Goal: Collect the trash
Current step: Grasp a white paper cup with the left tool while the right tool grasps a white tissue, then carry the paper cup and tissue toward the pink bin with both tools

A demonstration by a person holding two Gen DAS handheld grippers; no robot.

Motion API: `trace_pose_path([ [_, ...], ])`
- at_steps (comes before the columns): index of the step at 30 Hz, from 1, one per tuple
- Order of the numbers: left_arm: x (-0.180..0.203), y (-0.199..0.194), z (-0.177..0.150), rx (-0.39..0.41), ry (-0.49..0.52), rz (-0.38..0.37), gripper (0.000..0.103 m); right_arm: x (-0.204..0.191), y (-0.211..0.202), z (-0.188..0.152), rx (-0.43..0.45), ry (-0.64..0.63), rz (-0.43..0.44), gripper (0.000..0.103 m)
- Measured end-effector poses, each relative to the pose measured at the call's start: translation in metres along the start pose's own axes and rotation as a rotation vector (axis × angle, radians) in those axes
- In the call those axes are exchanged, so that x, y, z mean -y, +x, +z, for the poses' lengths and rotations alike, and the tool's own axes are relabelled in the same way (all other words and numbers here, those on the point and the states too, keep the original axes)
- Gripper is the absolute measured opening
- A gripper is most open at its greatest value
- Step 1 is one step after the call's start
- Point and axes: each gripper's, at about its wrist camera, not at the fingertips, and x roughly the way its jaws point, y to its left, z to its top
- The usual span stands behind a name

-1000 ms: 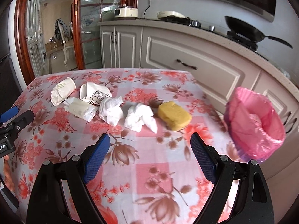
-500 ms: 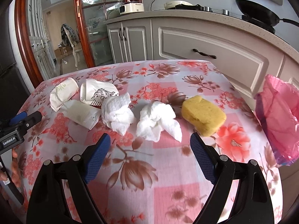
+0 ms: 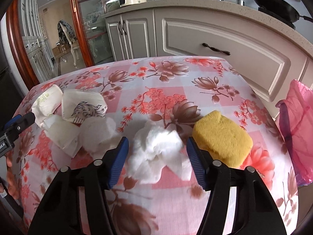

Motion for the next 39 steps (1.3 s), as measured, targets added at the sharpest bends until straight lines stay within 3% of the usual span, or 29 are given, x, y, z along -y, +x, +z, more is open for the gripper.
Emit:
trace_pose_path([
  [5,0.000,0.015,0.015,0.005,0.003,0.010,0.097,-0.002,0.008,0.003,-0.024,-0.011,0.016,0.042],
  [10,-0.004,0.037,0.027,-0.029,-0.005,0.019,0.088,-0.003,0.008,0.002,-0.021,-0.020,0.035,0.036],
  [13,-0.006,0.051,0.031,-0.067,-0.010,0.030,0.078,-0.003,0.007,0.001,-0.021,-0.018,0.040,0.035],
  [18,-0.004,0.059,0.030,-0.111,0.031,0.044,0.040,-0.003,0.003,-0.003,-0.023,-0.011,0.040,0.035],
  [21,-0.001,0.053,0.025,-0.108,0.071,0.039,0.032,-0.004,-0.003,-0.007,-0.021,-0.009,0.043,0.035],
  [32,0.009,-0.010,-0.004,-0.066,0.103,0.021,0.031,-0.025,-0.054,-0.031,0.020,-0.054,0.060,0.031],
  [39,0.015,-0.070,-0.025,0.006,0.092,-0.010,0.031,-0.039,-0.094,-0.049,0.064,-0.091,0.041,0.031],
])
